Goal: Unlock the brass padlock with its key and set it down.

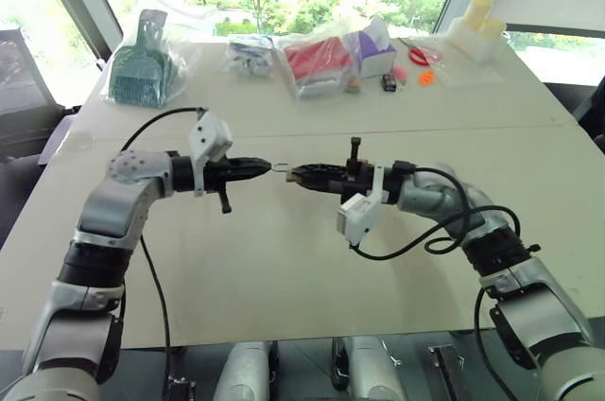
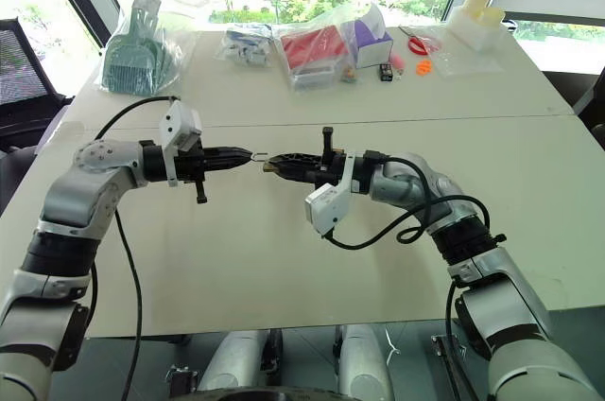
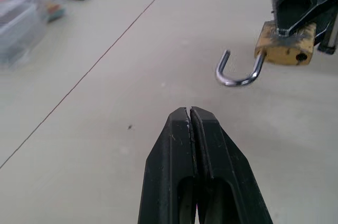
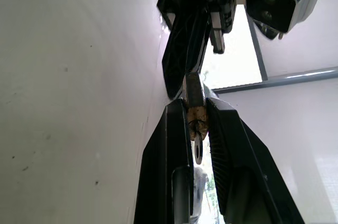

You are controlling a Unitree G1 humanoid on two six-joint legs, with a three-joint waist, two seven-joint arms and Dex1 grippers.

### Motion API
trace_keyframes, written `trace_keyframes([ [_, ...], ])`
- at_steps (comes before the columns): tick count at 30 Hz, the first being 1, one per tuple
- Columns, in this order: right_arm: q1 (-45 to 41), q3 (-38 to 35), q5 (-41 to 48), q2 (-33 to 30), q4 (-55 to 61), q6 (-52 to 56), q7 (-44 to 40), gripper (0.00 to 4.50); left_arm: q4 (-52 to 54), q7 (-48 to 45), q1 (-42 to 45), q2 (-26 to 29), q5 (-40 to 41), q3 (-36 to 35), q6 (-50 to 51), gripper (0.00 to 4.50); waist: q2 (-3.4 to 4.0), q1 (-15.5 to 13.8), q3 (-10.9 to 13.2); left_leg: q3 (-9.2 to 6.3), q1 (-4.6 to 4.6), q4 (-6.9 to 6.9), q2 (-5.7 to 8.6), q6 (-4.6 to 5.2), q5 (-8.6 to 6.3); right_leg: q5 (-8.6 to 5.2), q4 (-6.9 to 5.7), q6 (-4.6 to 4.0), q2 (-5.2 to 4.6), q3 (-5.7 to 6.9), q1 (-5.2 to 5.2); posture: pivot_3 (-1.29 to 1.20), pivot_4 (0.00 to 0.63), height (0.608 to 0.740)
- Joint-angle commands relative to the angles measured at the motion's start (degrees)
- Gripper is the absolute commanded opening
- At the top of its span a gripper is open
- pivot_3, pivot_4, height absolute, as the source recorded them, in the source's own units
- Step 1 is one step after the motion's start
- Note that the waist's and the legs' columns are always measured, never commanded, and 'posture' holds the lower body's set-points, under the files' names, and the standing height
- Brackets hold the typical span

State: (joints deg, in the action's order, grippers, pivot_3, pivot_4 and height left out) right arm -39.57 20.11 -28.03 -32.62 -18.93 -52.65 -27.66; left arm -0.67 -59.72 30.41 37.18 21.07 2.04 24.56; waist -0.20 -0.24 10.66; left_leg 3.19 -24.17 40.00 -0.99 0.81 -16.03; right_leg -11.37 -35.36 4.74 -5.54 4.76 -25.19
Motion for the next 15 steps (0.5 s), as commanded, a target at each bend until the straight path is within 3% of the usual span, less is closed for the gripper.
trace_keyframes([
  [1,-1.05,0.06,-4.46,0.11,-4.37,-0.64,4.64,0.0,4.37,4.15,-0.83,-0.13,1.5,-4.42,1.07,0.04,0.0,-0.11,0.0,0.01,0.0,0.0,0.0,-0.01,0.01,0.0,0.0,0.0,0.0,0.0,0.0,0.0,0.15,0.74],
  [12,-7.24,6.82,-13.39,4.82,-20.19,0.2,12.14,0.0,11.26,8.27,-5.23,-1.06,2.9,-4.31,4.91,0.04,0.0,0.9,0.0,-0.02,0.04,-0.05,0.0,-0.19,0.11,0.0,-0.03,-0.01,0.0,-0.02,0.01,0.0,0.15,0.74],
  [15,-6.78,7.92,-12.18,4.33,-20.73,-0.76,9.9,1.38,11.69,9.65,-5.12,-2.21,4.17,-5.39,5.84,0.0,0.0,0.85,0.0,-0.04,0.04,-0.05,0.0,-0.18,0.1,0.0,-0.03,-0.01,0.0,-0.02,0.02,0.0,0.15,0.74],
])
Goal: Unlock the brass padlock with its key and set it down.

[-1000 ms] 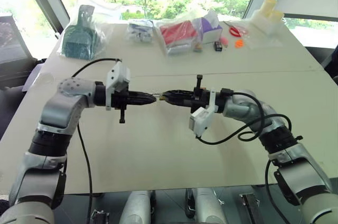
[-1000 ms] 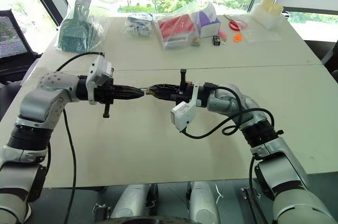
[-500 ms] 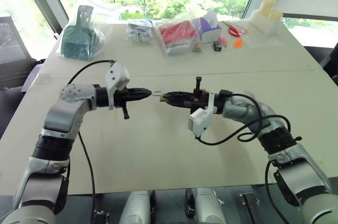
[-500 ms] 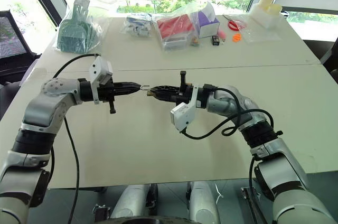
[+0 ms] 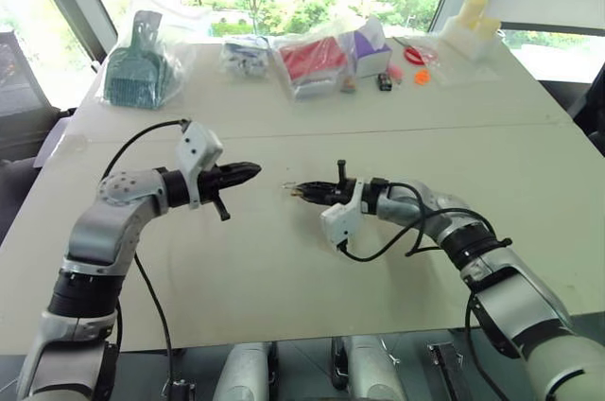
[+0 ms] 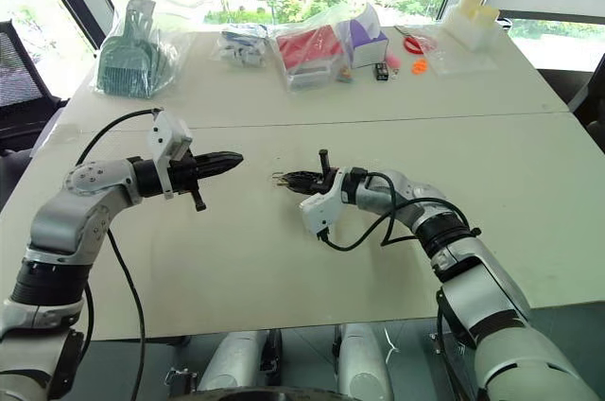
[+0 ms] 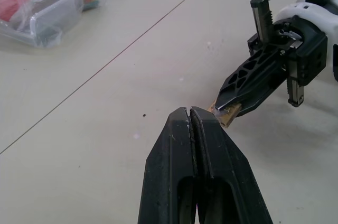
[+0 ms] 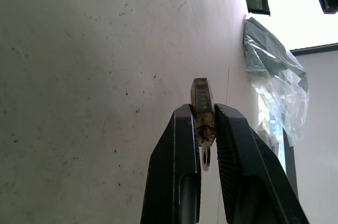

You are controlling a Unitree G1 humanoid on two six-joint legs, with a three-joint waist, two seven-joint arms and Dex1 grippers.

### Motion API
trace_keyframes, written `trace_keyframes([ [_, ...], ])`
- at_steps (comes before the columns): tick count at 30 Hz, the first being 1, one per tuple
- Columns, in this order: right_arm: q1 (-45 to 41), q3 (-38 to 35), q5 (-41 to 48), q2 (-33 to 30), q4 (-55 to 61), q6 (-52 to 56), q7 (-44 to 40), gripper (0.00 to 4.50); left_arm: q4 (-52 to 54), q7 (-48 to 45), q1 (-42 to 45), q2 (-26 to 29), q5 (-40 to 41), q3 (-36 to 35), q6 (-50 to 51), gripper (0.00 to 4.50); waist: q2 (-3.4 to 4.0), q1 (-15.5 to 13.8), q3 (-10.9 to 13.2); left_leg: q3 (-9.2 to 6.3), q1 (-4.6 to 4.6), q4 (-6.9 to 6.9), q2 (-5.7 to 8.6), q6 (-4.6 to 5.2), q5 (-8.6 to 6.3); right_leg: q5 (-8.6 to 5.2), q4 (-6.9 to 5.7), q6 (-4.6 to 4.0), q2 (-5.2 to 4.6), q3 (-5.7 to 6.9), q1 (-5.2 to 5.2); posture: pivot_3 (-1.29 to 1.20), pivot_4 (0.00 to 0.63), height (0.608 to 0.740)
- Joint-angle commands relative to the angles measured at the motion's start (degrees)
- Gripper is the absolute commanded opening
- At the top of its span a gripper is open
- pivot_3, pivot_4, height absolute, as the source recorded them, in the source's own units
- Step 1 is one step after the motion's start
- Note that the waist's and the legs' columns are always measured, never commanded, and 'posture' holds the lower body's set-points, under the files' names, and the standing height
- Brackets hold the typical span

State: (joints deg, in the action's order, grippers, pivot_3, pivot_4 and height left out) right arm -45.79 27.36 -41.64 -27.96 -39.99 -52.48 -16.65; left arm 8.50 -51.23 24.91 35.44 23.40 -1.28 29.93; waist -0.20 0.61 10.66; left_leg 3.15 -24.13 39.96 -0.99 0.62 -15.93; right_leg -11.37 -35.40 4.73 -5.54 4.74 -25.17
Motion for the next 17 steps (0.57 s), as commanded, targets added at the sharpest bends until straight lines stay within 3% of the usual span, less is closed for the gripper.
trace_keyframes([
  [1,-0.04,0.93,2.41,-0.83,0.78,-1.25,-2.69,1.82,2.7,1.51,0.36,-0.61,2.21,-2.23,0.86,0.0,0.0,0.03,0.0,0.0,0.0,0.0,0.0,0.0,0.0,0.0,0.0,0.0,0.0,0.0,0.01,0.0,0.15,0.74],
  [6,3.14,0.6,12.65,-4.3,6.43,2.41,-15.38,4.47,3.93,2.14,-0.64,-0.34,3.28,-2.21,1.9,0.0,0.0,-0.04,0.0,-0.03,0.11,-0.01,-0.01,0.04,-0.03,0.0,0.01,0.0,0.0,0.0,0.11,0.0,0.15,0.74],
  [10,6.44,-2.08,24.1,-8.57,16.26,14.08,-28.25,4.47,5.62,2.59,-2.34,-0.25,5.2,-3.37,3.34,0.0,0.01,-0.1,0.0,-0.03,0.61,-0.09,-0.09,0.17,-0.11,-0.01,0.17,0.0,-0.04,0.01,0.62,0.0,0.15,0.74],
  [14,10.74,-7.01,37.69,-10.55,28.29,36.02,-38.62,4.47,7.85,2.28,-5.03,1.01,6.09,-3.61,4.25,0.0,0.0,-0.07,0.0,-0.02,0.66,-0.08,-0.2,0.19,-0.12,-0.01,0.15,-0.01,-0.05,0.01,0.66,0.0,0.15,0.74],
  [17,13.3,-9.68,42.68,-12.86,34.88,49.23,-43.6,4.47,10.3,1.84,-7.98,1.83,7.43,-4.47,5.07,0.0,0.02,-0.06,0.01,-0.01,0.67,-0.1,-0.23,0.18,-0.13,-0.01,0.13,-0.01,-0.05,0.01,0.64,0.0,0.15,0.74],
])
